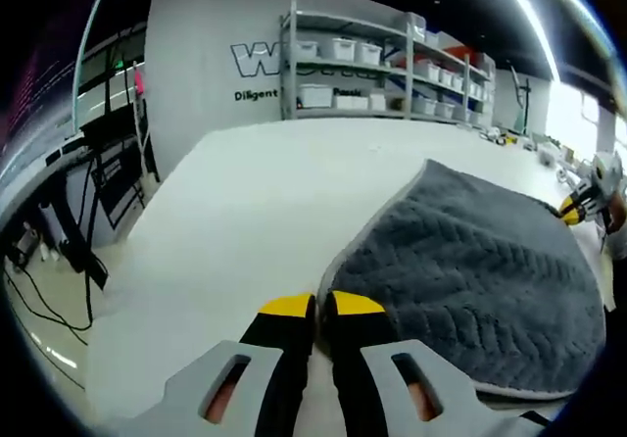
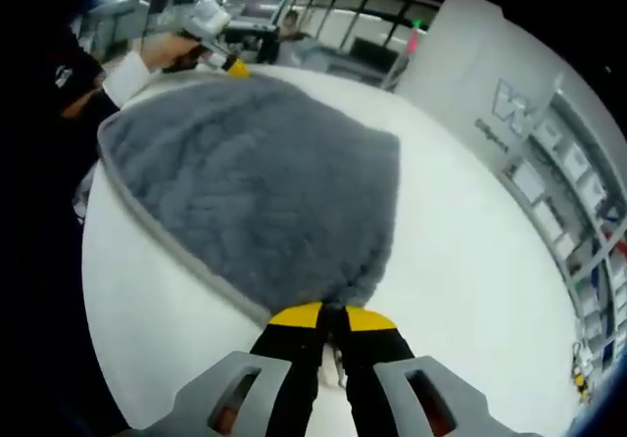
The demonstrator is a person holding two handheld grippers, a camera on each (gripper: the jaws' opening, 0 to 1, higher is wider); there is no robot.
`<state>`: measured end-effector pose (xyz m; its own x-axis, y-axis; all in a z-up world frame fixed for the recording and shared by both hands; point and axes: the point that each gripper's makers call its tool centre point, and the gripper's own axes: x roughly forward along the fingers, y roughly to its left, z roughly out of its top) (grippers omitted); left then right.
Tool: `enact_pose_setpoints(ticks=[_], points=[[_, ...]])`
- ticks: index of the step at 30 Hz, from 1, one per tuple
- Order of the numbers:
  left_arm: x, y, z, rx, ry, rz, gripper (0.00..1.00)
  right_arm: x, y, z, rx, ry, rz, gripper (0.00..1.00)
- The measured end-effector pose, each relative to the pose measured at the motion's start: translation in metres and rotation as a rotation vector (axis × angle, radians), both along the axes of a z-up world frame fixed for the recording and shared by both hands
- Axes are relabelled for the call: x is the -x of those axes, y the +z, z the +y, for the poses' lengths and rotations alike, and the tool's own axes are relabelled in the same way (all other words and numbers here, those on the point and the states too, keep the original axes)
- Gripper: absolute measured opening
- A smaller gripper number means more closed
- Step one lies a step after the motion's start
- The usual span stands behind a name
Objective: Open the folded towel by lifting each exposed corner and separating the folded layers until the towel lies flat within the target outline without major curled edges
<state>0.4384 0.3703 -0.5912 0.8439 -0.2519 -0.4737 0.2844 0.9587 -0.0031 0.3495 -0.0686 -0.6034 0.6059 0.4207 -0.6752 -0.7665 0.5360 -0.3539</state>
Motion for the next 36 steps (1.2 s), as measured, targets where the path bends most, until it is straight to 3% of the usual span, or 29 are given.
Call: enact_pose_setpoints(ticks=[4,13,20,22,25,27,30,33,36], points=[[0.000,0.000,-0.001,-0.017,-0.007,-0.014,0.06,0.000,0.002,-0.001,-0.006,0.010,-0.014,0.04],[0.000,0.016,0.006,0.045,0.012,-0.101,0.15,-0.002,0.017,-0.001,-0.015,0.060,-0.084,0.06],[-0.004,0.034,0.018,-0.042,0.044,-0.215,0.28,-0.011,0.032,-0.001,-0.044,0.063,-0.151,0.08],[-0.002,0.037,0.019,-0.042,0.044,-0.232,0.27,-0.016,0.037,-0.004,-0.044,0.053,-0.178,0.08],[0.000,0.045,0.009,0.070,-0.001,-0.261,0.26,-0.021,0.043,-0.001,-0.094,0.053,-0.186,0.09],[0.004,0.045,-0.002,0.112,-0.058,-0.256,0.20,-0.025,0.043,0.002,-0.118,0.057,-0.176,0.09],[0.006,0.047,-0.009,0.124,-0.087,-0.265,0.16,-0.032,0.038,0.006,-0.127,0.056,-0.165,0.09],[0.008,0.047,-0.014,0.146,-0.109,-0.255,0.04,-0.037,0.033,0.007,-0.135,0.052,-0.155,0.09],[0.012,0.047,-0.019,0.155,-0.135,-0.235,0.03,-0.037,0.027,0.008,-0.143,0.044,-0.139,0.08]])
